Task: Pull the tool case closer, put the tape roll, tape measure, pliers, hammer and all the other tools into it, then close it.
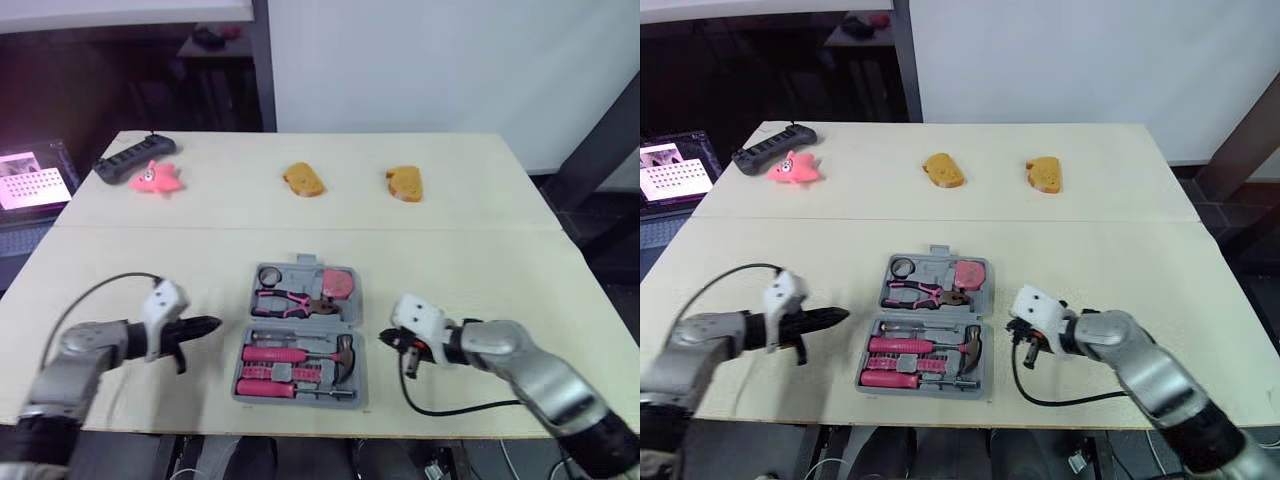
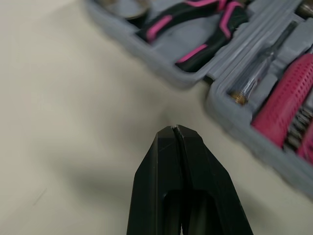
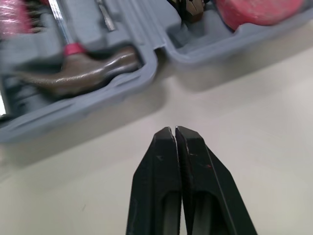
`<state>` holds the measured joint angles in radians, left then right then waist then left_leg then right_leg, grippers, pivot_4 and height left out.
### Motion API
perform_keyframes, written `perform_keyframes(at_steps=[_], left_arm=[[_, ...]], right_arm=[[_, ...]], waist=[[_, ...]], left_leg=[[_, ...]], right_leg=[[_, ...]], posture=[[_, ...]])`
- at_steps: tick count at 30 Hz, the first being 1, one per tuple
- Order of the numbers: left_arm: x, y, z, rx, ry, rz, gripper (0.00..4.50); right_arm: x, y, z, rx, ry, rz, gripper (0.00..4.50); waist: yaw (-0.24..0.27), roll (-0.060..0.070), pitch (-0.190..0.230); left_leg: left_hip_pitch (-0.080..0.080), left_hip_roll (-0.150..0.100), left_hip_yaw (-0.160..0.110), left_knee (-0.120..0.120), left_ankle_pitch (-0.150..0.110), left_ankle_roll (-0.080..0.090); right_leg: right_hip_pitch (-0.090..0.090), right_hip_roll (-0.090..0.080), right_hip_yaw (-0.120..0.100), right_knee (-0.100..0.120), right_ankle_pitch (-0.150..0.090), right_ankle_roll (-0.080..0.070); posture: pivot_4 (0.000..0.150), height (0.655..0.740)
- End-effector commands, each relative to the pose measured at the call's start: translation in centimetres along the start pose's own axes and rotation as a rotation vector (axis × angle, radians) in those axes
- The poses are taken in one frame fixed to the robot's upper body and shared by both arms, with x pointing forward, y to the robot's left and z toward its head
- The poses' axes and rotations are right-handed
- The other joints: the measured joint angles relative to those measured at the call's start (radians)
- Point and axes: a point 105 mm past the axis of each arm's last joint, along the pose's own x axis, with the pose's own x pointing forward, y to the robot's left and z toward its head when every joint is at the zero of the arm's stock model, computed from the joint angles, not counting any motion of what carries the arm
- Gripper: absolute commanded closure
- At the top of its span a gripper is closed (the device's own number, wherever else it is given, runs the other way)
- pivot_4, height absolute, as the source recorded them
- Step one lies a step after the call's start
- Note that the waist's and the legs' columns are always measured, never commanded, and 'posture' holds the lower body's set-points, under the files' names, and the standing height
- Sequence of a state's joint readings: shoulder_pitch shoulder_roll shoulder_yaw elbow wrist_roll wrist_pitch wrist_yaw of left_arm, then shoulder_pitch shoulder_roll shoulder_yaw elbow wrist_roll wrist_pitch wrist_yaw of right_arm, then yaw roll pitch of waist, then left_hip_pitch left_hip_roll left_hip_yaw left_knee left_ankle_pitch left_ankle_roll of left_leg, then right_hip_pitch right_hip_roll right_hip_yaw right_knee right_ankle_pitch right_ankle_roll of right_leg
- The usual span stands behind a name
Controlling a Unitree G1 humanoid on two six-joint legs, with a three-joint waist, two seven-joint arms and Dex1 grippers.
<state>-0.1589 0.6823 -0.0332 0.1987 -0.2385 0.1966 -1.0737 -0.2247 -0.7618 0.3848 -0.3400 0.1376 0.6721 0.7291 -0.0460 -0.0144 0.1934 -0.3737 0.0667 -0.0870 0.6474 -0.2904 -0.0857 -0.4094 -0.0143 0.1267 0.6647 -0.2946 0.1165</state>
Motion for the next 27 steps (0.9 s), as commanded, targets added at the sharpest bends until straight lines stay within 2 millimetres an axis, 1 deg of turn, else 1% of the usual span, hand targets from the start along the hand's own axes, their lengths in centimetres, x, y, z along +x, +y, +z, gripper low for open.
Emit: perform_keyframes(at_steps=[1, 3, 5, 9, 13, 16, 18, 21, 23, 27], left_arm=[[1.3, 0.0, 0.0, 0.052, 0.012, -0.008, 4.5], [2.7, -0.5, 0.1, 0.053, 0.009, -0.036, 4.5], [3.7, -1.0, -0.2, 0.08, 0.026, -0.06, 4.5], [4.7, -1.9, -0.3, 0.085, 0.019, -0.094, 4.5], [4.9, -2.8, -0.6, 0.101, 0.028, -0.131, 4.5], [4.6, -4.2, -1.2, 0.116, 0.051, -0.187, 4.5], [4.2, -4.9, -1.9, 0.125, 0.076, -0.208, 4.5], [3.4, -5.9, -2.2, 0.112, 0.084, -0.222, 4.5], [2.5, -6.7, -3.1, 0.093, 0.107, -0.223, 4.5], [1.3, -7.1, -3.8, 0.078, 0.127, -0.195, 4.5]], right_arm=[[0.7, -0.5, 0.7, -0.035, -0.002, -0.011, 4.42], [1.3, -0.1, 1.1, -0.047, -0.003, 0.017, 4.42], [1.9, 0.4, 1.8, -0.062, -0.018, 0.044, 4.42], [2.7, 1.0, 2.5, -0.084, -0.022, 0.073, 4.42], [2.9, 2.1, 3.5, -0.09, -0.045, 0.107, 4.42], [2.9, 2.7, 3.4, -0.099, -0.034, 0.127, 4.42], [2.6, 3.5, 3.3, -0.11, -0.025, 0.156, 4.42], [2.2, 4.2, 3.3, -0.122, -0.018, 0.174, 4.42], [2.0, 4.4, 3.1, -0.125, -0.006, 0.17, 4.42], [1.7, 4.8, 3.0, -0.114, -0.005, 0.167, 4.42]], waist=[[0.001, 0.0, 0.0], [0.004, 0.0, 0.0], [0.008, 0.001, -0.001], [0.01, 0.002, -0.001], [0.011, 0.005, -0.004], [0.007, 0.006, -0.005], [0.003, 0.006, -0.005], [0.0, 0.007, -0.005], [-0.002, 0.007, -0.005], [-0.002, 0.007, -0.006]], left_leg=[[0.0, 0.0, 0.0, 0.0, 0.0, 0.0], [0.0, 0.0, 0.0, 0.0, 0.0, 0.0], [0.0, 0.0, 0.0, 0.001, 0.0, 0.0], [0.001, -0.001, 0.0, 0.001, 0.0, 0.0], [0.001, -0.001, -0.001, 0.001, 0.0, 0.0], [0.001, -0.001, -0.001, 0.001, 0.0, 0.0], [0.001, -0.001, -0.001, 0.0, 0.0, 0.0], [0.001, -0.001, -0.001, 0.0, -0.001, 0.001], [0.001, -0.001, -0.001, 0.0, -0.001, 0.002], [0.002, 0.0, -0.001, -0.001, -0.001, 0.002]], right_leg=[[-0.001, 0.0, 0.0, 0.0, 0.0, 0.0], [-0.001, 0.0, 0.0, 0.0, 0.0, 0.0], [0.001, 0.0, 0.0, 0.001, 0.0, 0.0], [0.002, -0.001, 0.0, 0.0, 0.0, 0.0], [0.002, -0.001, -0.001, 0.0, 0.0, 0.0], [0.002, -0.001, -0.001, 0.0, 0.0, 0.0], [0.002, -0.001, -0.001, 0.0, 0.0, 0.0], [0.002, -0.001, 0.0, 0.0, 0.0, 0.0], [0.002, -0.001, 0.0, 0.0, 0.0, 0.0], [0.002, -0.001, 0.0, 0.0, 0.0, 0.0]], posture=[[0.15, 0.74], [0.15, 0.74], [0.15, 0.74], [0.15, 0.74], [0.15, 0.74], [0.15, 0.74], [0.15, 0.74], [0.15, 0.74], [0.15, 0.74], [0.15, 0.74]])
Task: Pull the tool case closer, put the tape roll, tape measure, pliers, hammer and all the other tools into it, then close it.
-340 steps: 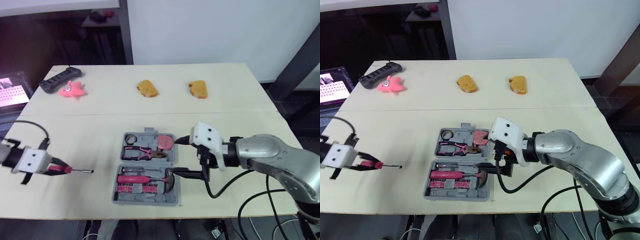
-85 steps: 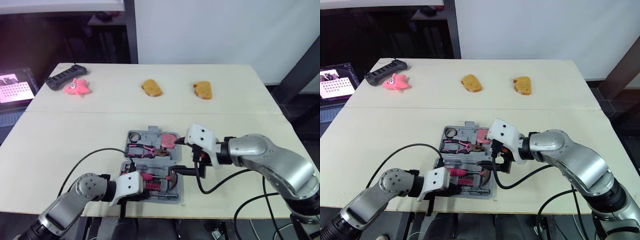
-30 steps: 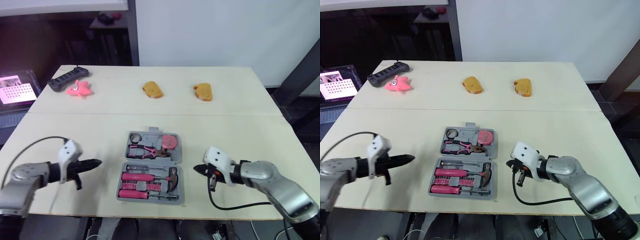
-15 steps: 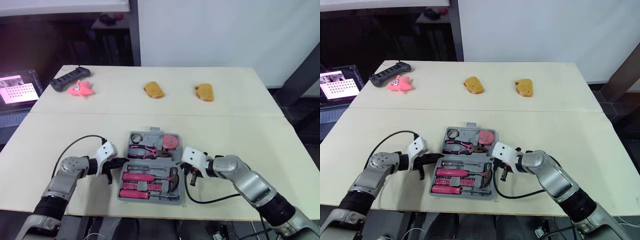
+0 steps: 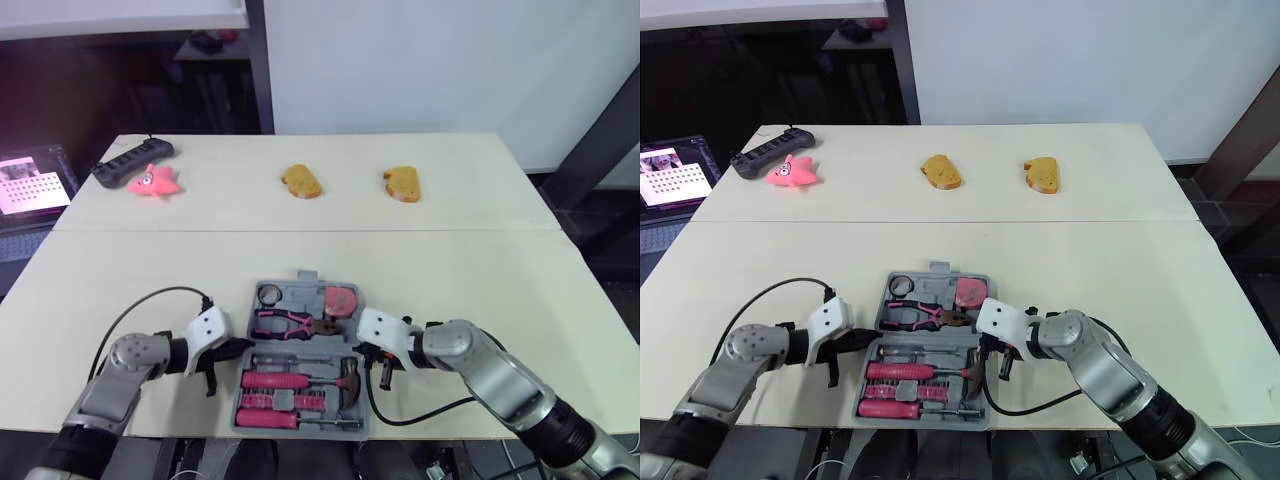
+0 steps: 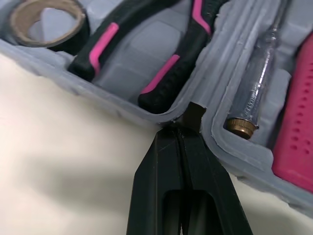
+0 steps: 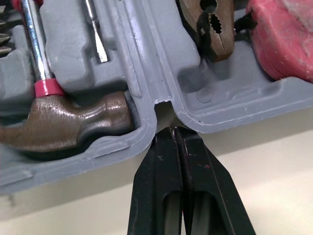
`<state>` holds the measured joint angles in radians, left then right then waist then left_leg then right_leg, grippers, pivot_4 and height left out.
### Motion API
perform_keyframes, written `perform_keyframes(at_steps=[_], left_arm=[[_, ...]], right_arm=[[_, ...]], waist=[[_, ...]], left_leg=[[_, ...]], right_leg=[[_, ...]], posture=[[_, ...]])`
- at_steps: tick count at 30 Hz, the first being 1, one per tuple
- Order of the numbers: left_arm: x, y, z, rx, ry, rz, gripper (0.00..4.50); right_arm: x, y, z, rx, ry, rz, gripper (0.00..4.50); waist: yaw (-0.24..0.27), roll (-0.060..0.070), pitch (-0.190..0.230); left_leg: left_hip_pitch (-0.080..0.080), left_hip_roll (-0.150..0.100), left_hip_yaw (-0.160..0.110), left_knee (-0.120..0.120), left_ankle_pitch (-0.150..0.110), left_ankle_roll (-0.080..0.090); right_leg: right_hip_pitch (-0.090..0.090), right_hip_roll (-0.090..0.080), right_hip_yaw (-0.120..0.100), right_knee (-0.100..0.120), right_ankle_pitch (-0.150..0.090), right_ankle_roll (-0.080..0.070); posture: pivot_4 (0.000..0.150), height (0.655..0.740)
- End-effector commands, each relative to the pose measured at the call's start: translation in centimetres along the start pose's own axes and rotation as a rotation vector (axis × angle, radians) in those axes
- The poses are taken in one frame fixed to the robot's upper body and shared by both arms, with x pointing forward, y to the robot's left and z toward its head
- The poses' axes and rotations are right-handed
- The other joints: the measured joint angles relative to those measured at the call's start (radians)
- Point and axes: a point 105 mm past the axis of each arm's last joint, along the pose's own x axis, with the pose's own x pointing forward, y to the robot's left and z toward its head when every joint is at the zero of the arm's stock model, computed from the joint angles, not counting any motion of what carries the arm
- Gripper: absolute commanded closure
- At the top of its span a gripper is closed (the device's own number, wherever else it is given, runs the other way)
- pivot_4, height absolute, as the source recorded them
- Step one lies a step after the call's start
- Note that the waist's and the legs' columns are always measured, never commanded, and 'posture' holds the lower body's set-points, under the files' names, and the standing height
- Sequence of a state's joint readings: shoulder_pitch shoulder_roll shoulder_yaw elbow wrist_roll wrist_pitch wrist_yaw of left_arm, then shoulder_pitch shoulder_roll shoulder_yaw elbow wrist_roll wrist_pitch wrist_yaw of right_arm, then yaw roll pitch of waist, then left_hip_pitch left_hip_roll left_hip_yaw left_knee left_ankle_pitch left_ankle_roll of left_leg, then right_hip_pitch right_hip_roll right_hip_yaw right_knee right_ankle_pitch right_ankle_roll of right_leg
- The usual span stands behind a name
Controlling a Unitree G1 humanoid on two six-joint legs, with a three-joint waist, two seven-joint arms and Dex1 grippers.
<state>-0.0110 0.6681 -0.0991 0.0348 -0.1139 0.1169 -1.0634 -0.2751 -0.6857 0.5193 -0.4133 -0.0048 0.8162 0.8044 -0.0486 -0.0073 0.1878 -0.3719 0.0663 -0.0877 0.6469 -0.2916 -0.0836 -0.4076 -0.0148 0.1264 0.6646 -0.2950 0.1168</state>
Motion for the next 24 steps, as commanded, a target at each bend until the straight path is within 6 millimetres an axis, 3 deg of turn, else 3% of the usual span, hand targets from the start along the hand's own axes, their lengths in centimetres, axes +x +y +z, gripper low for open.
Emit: perform_keyframes(at_steps=[1, 7, 15, 24], left_arm=[[0.6, -2.9, -1.8, -0.067, 0.044, -0.096, 4.5], [0.7, -2.2, -2.1, -0.072, 0.047, -0.044, 4.5], [2.2, -0.1, -0.5, -0.025, 0.014, -0.02, 4.5], [2.6, -0.8, -0.5, -0.03, 0.01, -0.042, 4.5]], right_arm=[[0.0, 1.6, 2.1, -0.044, -0.08, 0.051, 4.42], [0.3, 1.4, 2.1, -0.035, -0.081, 0.04, 4.42], [0.2, 0.2, 2.2, -0.029, -0.082, 0.002, 4.42], [0.1, -0.1, 2.0, -0.025, -0.074, -0.015, 4.42]], waist=[[0.002, 0.0, 0.0], [0.001, 0.0, 0.0], [0.007, 0.003, -0.003], [0.007, 0.004, -0.003]], left_leg=[[0.0, 0.0, 0.0, 0.0, 0.0, 0.0], [0.0, 0.0, 0.0, 0.0, 0.0, 0.0], [0.001, 0.0, 0.0, 0.001, 0.002, -0.003], [0.001, 0.0, 0.0, 0.001, 0.002, -0.003]], right_leg=[[0.0, 0.0, 0.0, 0.0, 0.0, 0.0], [0.0, 0.0, 0.0, 0.0, 0.0, 0.0], [0.001, 0.0, 0.0, 0.0, 0.0, -0.001], [0.002, 0.0, 0.0, 0.0, 0.0, -0.001]], posture=[[0.15, 0.74], [0.15, 0.74], [0.15, 0.74], [0.15, 0.74]])
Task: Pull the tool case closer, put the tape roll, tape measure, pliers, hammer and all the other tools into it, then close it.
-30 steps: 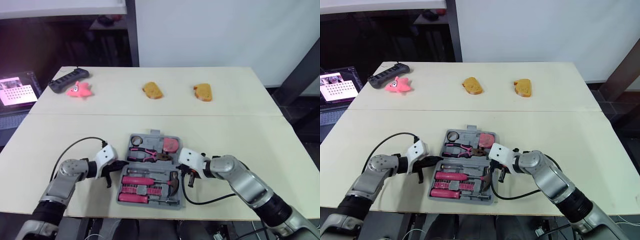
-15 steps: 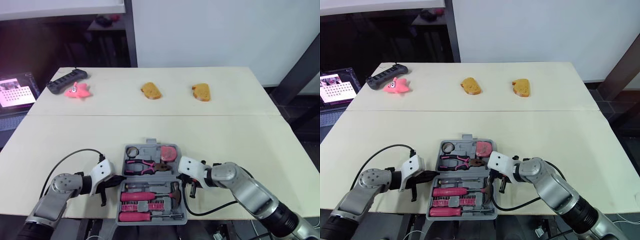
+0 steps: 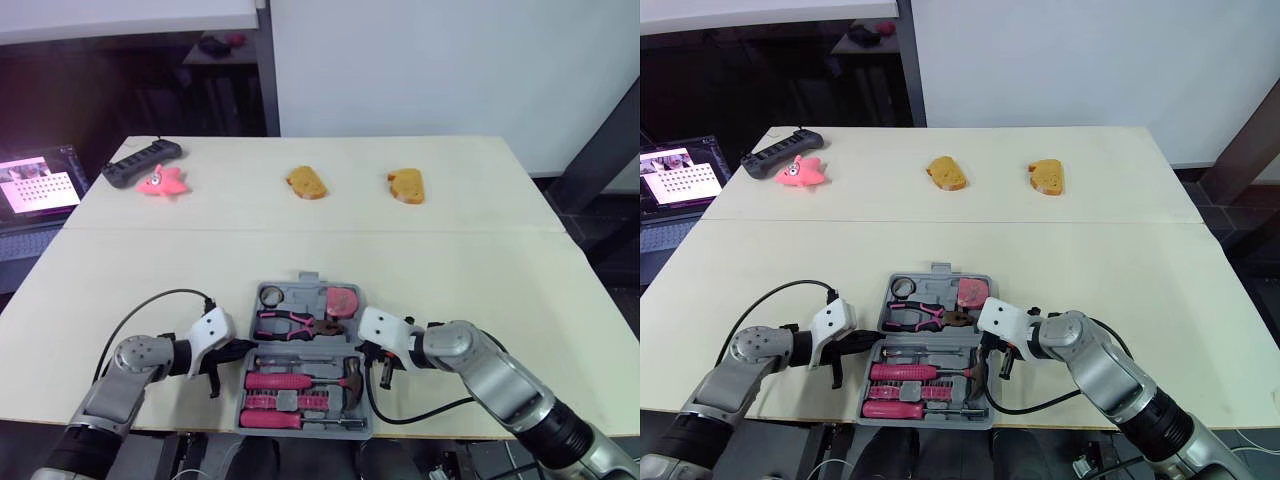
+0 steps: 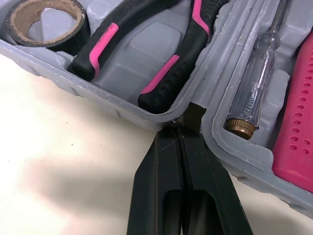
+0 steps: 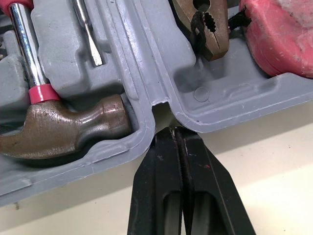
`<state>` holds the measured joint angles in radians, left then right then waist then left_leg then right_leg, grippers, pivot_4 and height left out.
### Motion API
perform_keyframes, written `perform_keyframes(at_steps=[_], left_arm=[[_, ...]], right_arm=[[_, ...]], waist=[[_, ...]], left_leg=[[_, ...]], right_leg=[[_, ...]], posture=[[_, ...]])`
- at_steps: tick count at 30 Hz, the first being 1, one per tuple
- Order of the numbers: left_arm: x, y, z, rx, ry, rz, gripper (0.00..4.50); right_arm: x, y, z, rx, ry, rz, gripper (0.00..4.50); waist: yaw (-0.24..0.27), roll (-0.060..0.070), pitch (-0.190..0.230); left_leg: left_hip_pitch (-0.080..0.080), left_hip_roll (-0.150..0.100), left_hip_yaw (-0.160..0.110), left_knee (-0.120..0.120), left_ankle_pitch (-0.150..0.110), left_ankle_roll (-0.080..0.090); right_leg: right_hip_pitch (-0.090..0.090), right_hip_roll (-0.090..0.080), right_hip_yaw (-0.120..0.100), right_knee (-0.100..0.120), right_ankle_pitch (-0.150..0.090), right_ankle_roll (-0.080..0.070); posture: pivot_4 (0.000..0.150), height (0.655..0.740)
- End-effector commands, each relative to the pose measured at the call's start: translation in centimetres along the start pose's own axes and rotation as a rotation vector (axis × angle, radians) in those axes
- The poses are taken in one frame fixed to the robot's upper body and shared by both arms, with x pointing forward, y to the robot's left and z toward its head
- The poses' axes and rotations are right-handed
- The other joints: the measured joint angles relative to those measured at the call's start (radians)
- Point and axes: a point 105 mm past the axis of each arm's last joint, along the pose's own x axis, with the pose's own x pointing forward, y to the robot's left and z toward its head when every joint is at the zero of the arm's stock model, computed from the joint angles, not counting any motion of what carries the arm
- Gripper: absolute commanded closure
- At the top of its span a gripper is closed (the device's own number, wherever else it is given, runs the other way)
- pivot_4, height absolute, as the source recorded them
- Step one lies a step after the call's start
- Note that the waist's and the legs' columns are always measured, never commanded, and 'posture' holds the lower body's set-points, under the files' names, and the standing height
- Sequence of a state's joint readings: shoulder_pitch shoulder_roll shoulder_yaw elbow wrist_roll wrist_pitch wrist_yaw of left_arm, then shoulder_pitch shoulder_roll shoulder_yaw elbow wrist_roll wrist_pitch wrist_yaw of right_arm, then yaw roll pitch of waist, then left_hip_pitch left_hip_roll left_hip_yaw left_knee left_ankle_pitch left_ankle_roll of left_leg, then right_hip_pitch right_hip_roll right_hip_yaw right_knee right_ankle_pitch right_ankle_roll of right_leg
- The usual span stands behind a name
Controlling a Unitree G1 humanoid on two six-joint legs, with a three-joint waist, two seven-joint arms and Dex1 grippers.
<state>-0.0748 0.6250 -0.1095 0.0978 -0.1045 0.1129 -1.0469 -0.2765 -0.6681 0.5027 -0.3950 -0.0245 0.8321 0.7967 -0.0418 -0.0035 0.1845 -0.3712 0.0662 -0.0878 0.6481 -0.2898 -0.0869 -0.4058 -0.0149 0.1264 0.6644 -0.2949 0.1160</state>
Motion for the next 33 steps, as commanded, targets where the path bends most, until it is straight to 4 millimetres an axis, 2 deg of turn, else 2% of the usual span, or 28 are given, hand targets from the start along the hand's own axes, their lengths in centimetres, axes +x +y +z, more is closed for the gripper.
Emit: perform_keyframes(at_steps=[1, 15, 19, 24, 33], left_arm=[[1.5, -1.9, -1.2, -0.021, 0.038, -0.065, 4.5], [2.3, -1.1, -0.6, -0.009, 0.024, -0.05, 4.5], [2.3, -1.2, -0.6, -0.009, 0.024, -0.054, 4.5], [2.4, -2.2, -0.7, -0.008, 0.029, -0.094, 4.5], [2.5, -2.8, -0.7, -0.018, 0.033, -0.103, 4.5]], right_arm=[[0.0, 0.6, 2.2, -0.048, -0.086, 0.017, 4.42], [0.5, -0.5, 2.1, -0.055, -0.069, -0.006, 4.42], [0.4, -0.2, 1.9, -0.048, -0.063, 0.005, 4.42], [-0.1, 1.9, 1.2, -0.025, -0.03, 0.09, 4.42], [-0.1, 1.6, 1.1, -0.015, -0.029, 0.058, 4.42]], waist=[[0.0, 0.0, 0.0], [0.0, 0.002, -0.002], [0.0, 0.003, -0.002], [0.005, 0.004, -0.003], [0.003, 0.004, -0.003]], left_leg=[[0.0, 0.0, 0.0, 0.0, 0.0, 0.0], [0.001, 0.0, 0.0, 0.0, 0.0, 0.0], [0.001, 0.0, 0.0, 0.0, 0.0, 0.0], [0.0, 0.0, 0.0, 0.0, 0.0, 0.0], [0.0, 0.0, 0.0, -0.001, 0.0, 0.0]], right_leg=[[0.0, 0.0, 0.0, 0.0, 0.0, 0.0], [0.001, 0.0, 0.0, 0.0, 0.0, 0.0], [0.001, 0.0, 0.0, 0.0, 0.0, 0.0], [0.001, 0.0, 0.0, 0.0, 0.0, 0.0], [0.001, 0.0, 0.0, -0.002, -0.002, -0.001]], posture=[[0.15, 0.74], [0.15, 0.74], [0.15, 0.74], [0.15, 0.74], [0.15, 0.74]])
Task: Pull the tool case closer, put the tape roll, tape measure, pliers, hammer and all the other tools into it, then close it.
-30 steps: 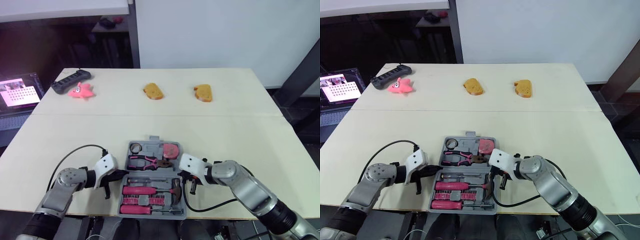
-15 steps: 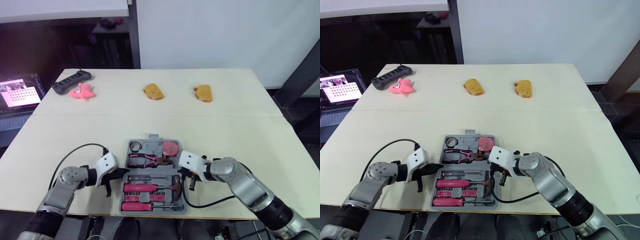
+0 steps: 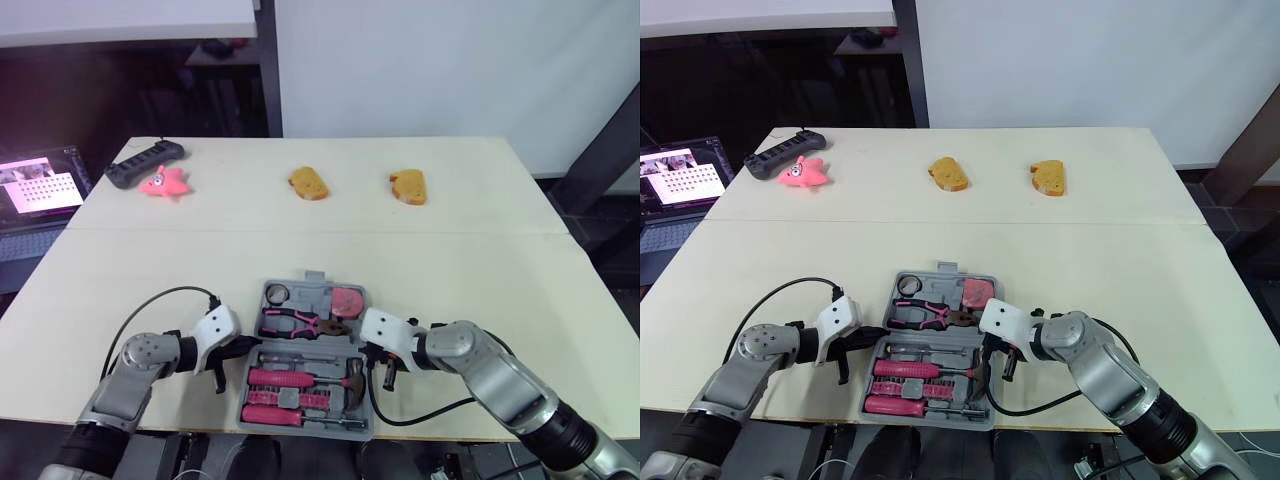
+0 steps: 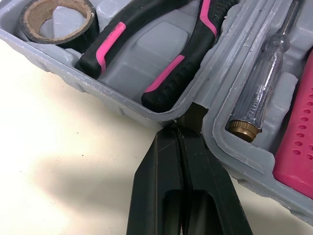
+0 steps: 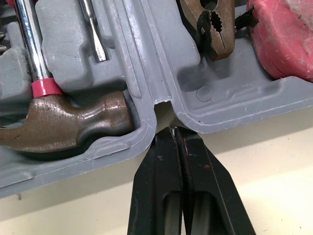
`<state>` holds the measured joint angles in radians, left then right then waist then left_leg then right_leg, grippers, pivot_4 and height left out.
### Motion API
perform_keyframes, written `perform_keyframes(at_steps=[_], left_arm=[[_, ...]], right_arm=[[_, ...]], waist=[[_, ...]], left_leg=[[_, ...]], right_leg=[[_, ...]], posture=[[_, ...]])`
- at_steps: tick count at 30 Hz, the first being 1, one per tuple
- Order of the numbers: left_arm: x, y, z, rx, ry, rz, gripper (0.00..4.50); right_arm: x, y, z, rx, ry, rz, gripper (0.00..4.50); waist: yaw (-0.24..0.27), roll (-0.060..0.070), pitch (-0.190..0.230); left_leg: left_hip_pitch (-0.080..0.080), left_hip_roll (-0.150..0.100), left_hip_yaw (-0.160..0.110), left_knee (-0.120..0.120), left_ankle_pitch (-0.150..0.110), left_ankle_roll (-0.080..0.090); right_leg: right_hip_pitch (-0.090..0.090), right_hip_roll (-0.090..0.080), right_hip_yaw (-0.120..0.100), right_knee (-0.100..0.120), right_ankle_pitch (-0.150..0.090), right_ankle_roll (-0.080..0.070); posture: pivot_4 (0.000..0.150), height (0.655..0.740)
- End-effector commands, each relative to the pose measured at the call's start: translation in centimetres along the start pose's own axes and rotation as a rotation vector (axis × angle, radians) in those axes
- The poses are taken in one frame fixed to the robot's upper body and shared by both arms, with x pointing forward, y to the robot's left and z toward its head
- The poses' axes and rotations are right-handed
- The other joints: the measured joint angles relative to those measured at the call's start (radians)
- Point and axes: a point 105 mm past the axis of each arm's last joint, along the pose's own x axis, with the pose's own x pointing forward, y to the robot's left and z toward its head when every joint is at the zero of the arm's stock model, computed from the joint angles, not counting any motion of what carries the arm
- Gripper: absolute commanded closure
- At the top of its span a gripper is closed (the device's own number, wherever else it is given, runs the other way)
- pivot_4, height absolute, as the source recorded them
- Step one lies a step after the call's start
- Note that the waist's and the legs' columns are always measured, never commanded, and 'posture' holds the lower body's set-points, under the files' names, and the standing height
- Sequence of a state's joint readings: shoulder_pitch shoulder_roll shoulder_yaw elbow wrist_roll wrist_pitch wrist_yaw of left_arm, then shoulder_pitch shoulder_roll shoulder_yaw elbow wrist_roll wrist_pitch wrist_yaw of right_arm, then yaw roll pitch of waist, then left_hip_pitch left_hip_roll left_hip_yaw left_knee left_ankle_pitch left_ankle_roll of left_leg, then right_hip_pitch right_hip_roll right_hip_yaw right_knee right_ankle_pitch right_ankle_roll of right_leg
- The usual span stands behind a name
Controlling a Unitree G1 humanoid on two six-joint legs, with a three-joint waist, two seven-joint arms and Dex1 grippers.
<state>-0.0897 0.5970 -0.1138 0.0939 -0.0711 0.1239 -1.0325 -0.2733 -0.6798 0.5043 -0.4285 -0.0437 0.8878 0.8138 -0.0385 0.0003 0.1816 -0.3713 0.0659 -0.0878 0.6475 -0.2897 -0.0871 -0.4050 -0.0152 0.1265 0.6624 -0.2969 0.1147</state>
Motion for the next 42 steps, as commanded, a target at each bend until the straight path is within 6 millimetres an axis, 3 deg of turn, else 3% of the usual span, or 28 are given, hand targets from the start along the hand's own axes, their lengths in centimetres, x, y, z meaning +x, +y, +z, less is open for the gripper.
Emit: perform_keyframes(at_steps=[1, 21, 27, 34, 38, 42], left_arm=[[1.8, -2.9, -1.1, -0.03, 0.033, -0.113, 4.5], [0.6, -2.4, -1.8, -0.054, 0.062, -0.06, 4.5], [-2.7, -0.4, -1.0, -0.075, 0.06, 0.037, 4.5], [-8.1, 1.0, 0.8, 0.001, 0.063, 0.071, 4.5], [-8.9, -0.9, 3.7, 0.013, -0.127, -0.04, 4.5], [-7.4, -4.3, 3.8, 0.002, -0.264, -0.188, 4.5]], right_arm=[[0.3, 1.1, 1.4, -0.026, -0.064, 0.044, 4.42], [0.6, 0.0, 1.6, -0.035, -0.076, 0.003, 4.42], [-1.2, -0.4, 1.0, 0.011, -0.086, -0.004, 4.42], [-4.4, -1.8, -0.5, 0.032, -0.064, -0.06, 4.42], [-5.7, -2.7, 0.5, 0.081, -0.139, -0.091, 4.42], [-5.7, -3.0, 1.9, 0.183, -0.237, -0.087, 4.42]], waist=[[0.0, 0.0, 0.0], [-0.007, -0.003, -0.002], [-0.014, -0.004, -0.001], [-0.019, -0.012, 0.01], [-0.019, -0.015, 0.012], [-0.023, -0.016, 0.013]], left_leg=[[0.0, 0.0, 0.0, 0.0, 0.0, 0.0], [0.001, 0.0, 0.0, -0.001, 0.0, 0.0], [-0.002, 0.0, 0.0, -0.001, 0.0, 0.0], [-0.003, 0.001, 0.0, -0.003, 0.0, 0.0], [-0.004, 0.0, 0.002, -0.002, 0.0, 0.0], [-0.004, 0.0, 0.002, -0.003, 0.0, 0.0]], right_leg=[[0.0, 0.0, 0.0, 0.0, 0.0, 0.0], [0.0, 0.0, 0.0, 0.0, 0.0, 0.0], [-0.004, 0.0, 0.001, 0.0, 0.0, 0.0], [-0.006, 0.0, 0.001, 0.0, -0.001, 0.0], [-0.006, 0.0, 0.001, -0.001, -0.001, -0.001], [-0.006, 0.0, 0.002, -0.001, -0.001, 0.0]], posture=[[0.15, 0.74], [0.15, 0.74], [0.15, 0.74], [0.15, 0.74], [0.15, 0.74], [0.15, 0.74]])
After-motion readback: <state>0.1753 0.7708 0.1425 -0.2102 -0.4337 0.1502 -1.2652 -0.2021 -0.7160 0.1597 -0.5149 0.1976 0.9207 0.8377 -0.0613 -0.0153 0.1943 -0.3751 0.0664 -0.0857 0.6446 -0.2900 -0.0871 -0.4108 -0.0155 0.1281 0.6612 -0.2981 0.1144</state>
